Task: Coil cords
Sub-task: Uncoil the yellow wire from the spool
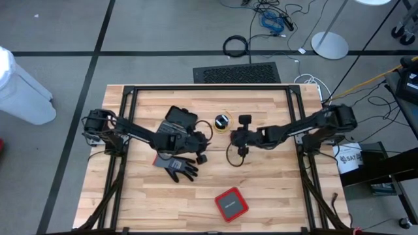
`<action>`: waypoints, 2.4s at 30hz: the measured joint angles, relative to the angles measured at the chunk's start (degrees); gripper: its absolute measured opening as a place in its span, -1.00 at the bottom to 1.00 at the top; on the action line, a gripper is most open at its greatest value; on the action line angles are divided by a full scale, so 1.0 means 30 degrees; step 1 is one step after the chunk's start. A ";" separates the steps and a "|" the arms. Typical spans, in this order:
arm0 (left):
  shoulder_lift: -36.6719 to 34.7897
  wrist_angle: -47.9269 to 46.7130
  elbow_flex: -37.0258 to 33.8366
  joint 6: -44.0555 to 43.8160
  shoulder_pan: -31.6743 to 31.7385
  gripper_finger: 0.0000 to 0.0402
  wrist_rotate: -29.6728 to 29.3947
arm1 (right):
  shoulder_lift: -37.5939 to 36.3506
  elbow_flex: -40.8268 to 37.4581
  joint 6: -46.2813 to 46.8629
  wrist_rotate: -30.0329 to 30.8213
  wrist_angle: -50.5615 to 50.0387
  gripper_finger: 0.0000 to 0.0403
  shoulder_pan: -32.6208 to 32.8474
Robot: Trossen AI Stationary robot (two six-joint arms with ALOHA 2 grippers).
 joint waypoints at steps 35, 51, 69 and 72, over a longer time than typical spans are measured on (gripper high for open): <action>0.4607 0.4348 -0.0054 0.0509 -0.3681 -0.60 -0.2292 | 0.1182 -0.0031 0.3676 0.1835 0.0103 -0.30 0.4599; 0.4600 0.5375 -0.0047 0.0501 -0.3844 -0.60 -0.2923 | 0.1196 0.0005 -0.1368 0.1298 0.5858 -0.30 -0.0276; 0.4600 0.5304 -0.0047 0.0501 -0.4211 -0.60 -0.2897 | 0.6192 0.5095 -0.2155 0.0482 0.1829 -0.30 -0.2343; 0.4600 0.5310 -0.0047 0.0600 -0.4334 -0.60 -0.2894 | 0.6623 0.5839 -0.2095 0.0842 0.1726 -0.34 -0.2343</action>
